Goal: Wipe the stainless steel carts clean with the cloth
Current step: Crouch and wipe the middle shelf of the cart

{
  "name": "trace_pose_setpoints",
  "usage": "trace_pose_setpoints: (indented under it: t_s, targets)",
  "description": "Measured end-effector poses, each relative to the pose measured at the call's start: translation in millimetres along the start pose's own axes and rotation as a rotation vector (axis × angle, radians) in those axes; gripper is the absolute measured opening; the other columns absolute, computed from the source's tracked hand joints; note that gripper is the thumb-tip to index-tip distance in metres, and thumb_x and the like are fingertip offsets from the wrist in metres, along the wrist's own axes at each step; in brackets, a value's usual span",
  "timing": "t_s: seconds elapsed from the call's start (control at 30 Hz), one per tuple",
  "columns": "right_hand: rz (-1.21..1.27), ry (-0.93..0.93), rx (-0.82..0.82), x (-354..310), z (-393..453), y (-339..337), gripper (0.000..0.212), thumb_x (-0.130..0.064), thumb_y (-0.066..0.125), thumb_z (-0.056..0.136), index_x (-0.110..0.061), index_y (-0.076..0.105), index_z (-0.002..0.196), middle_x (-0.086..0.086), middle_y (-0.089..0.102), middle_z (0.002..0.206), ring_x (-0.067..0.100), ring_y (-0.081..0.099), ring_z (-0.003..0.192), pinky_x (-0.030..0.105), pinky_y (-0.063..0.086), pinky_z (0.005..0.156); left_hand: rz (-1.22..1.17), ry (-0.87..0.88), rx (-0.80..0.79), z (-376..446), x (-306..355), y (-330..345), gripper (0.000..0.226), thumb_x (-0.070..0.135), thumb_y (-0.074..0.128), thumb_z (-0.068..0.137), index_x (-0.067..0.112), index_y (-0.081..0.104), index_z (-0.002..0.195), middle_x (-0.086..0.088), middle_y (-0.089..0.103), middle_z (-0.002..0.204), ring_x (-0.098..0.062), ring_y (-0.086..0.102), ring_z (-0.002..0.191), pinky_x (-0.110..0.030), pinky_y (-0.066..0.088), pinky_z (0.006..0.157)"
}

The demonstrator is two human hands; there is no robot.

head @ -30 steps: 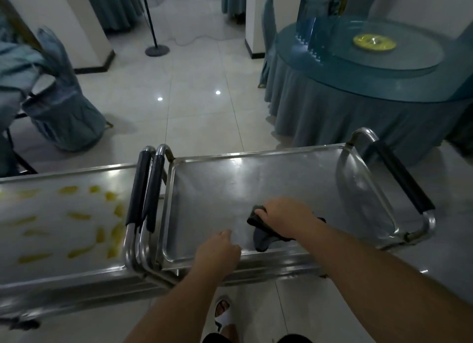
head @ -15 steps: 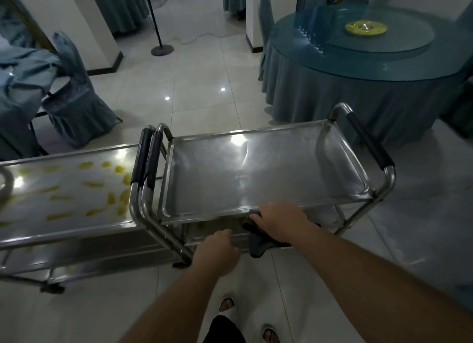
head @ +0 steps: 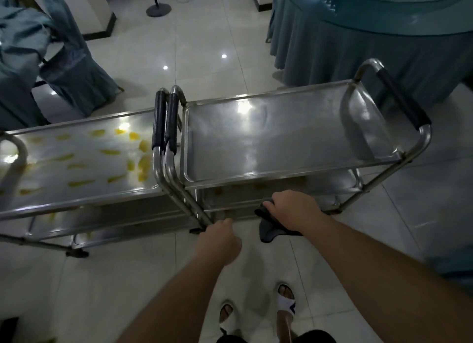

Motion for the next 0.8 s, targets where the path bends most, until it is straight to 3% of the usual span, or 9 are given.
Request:
trace_pose_setpoints:
  t_s: [0.3,0.43,0.5,0.6,0.73,0.8]
  targets:
    - [0.040,0.043,-0.173,-42,2,87,0.040,-0.050,0.031,0.108,-0.021,0.057,0.100,0.004,0.061,0.094,0.025,0.057,0.084,0.042,0.051,0.079,0.083,-0.094,-0.157,5,-68,53,0.068,0.041,0.046,0.104,0.024,0.025,0.166,-0.008,0.040,0.165,-0.033,0.043,0.145,-0.048,0.041,0.113]
    - [-0.005,-0.036,-0.176,-39,14,106,0.031,-0.040,0.037,0.110,-0.021,0.061,0.112,0.005,0.061,0.099,0.022,0.047,0.079,0.037,0.044,0.067,0.070,-0.120,-0.190,13,-65,64,0.065,0.040,0.045,0.105,0.025,0.028,0.165,-0.007,0.040,0.164,-0.033,0.043,0.145,-0.048,0.039,0.114]
    - [-0.006,-0.047,-0.172,-34,24,115,0.026,-0.037,0.043,0.109,-0.019,0.061,0.109,0.007,0.061,0.098,0.021,0.046,0.077,0.036,0.042,0.065,0.058,-0.137,-0.193,23,-61,68,0.063,0.041,0.046,0.104,0.025,0.031,0.164,-0.007,0.042,0.162,-0.033,0.044,0.144,-0.048,0.040,0.112]
    - [0.099,0.019,-0.194,-22,42,134,0.039,-0.046,0.039,0.107,-0.017,0.059,0.091,0.005,0.056,0.079,0.023,0.053,0.071,0.036,0.042,0.064,0.044,-0.144,-0.191,45,-54,78,0.061,0.043,0.046,0.104,0.025,0.034,0.161,-0.008,0.046,0.159,-0.033,0.047,0.140,-0.048,0.042,0.110]
    - [0.070,0.021,-0.241,-10,70,173,0.044,-0.047,0.034,0.108,-0.016,0.063,0.094,0.007,0.060,0.085,0.026,0.059,0.079,0.036,0.044,0.067,-0.007,-0.123,-0.223,89,-49,100,0.067,0.046,0.048,0.104,0.026,0.029,0.164,-0.007,0.042,0.163,-0.035,0.044,0.143,-0.049,0.041,0.113]
    - [0.047,0.030,-0.244,-5,88,194,0.041,-0.048,0.033,0.108,-0.019,0.057,0.092,0.002,0.053,0.079,0.025,0.054,0.077,0.036,0.041,0.066,-0.002,-0.116,-0.214,114,-56,112,0.067,0.047,0.047,0.103,0.027,0.028,0.165,-0.007,0.041,0.163,-0.035,0.044,0.144,-0.049,0.040,0.112]
Point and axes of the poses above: each hand's wrist, its own z-axis towards the middle knuckle, its own y-axis out of the palm, x = y × z, the point moved 8 cm from there along z, towards the middle knuckle
